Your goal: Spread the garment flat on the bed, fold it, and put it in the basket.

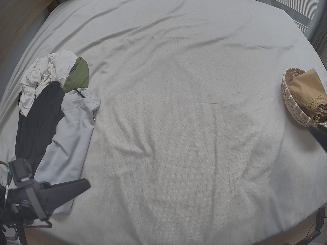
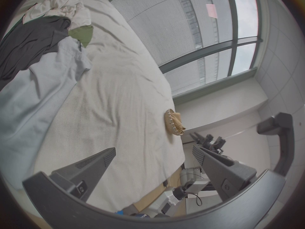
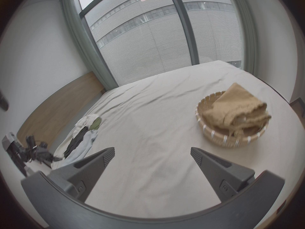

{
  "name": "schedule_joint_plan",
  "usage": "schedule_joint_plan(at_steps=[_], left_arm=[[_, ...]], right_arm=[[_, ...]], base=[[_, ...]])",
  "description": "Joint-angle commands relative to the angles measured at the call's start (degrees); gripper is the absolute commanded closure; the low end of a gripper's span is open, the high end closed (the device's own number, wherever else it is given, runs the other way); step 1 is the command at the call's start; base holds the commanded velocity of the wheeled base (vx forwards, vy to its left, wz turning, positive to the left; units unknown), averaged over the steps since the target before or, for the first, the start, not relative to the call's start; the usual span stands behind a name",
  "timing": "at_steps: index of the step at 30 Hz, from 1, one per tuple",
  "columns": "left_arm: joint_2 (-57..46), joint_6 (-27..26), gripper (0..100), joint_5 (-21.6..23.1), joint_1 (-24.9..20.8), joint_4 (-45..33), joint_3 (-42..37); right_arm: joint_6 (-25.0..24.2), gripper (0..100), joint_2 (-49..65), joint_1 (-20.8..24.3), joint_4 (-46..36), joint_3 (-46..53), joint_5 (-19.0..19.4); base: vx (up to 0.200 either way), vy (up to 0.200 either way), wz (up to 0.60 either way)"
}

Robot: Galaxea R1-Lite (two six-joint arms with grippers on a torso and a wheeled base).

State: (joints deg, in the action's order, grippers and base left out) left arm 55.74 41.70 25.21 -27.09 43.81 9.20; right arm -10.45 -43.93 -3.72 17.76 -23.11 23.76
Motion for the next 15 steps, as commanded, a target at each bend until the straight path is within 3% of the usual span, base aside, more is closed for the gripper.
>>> schedule_joint_plan(at_steps=[1, 6, 7, 9, 12, 14, 15], left_arm=[[-20.05, -0.22, 0, -1.04, -0.95, -0.40, -6.83], [-25.94, -3.03, 0, -1.92, 2.21, -3.56, -7.36], [-30.25, -6.72, 0, -1.92, 5.47, -8.04, -7.36], [-31.57, -7.95, 0, -1.83, 6.52, -9.71, -7.27], [-39.65, -15.25, 0, -2.89, 12.85, -22.63, -7.53], [-43.25, -18.50, 0, -4.82, 17.07, -30.54, -7.18], [-45.45, -20.70, 0, -5.52, 19.27, -34.94, -7.18]], right_arm=[[0.08, 0, 29.17, 4.86, -2.21, 19.07, 0.06], [-0.28, 0, 40.86, 4.60, -8.45, 22.50, -0.29], [0.16, 0, 43.93, 3.63, -15.04, 23.11, -1.52], [0.52, 0, 43.93, 3.63, -15.39, 22.94, -3.81], [4.03, 0, 43.67, 3.63, -13.63, 23.11, -23.85], [8.07, 0, 43.67, 3.54, -13.63, 23.11, -28.07], [10.54, 0, 43.58, 3.54, -13.63, 23.11, -28.15]], base=[[0.000, 0.000, 0.00], [0.000, 0.000, 0.00], [0.000, 0.000, 0.00], [0.000, 0.000, 0.00], [0.000, 0.000, 0.00], [0.000, 0.000, 0.00], [0.000, 0.000, 0.00]])
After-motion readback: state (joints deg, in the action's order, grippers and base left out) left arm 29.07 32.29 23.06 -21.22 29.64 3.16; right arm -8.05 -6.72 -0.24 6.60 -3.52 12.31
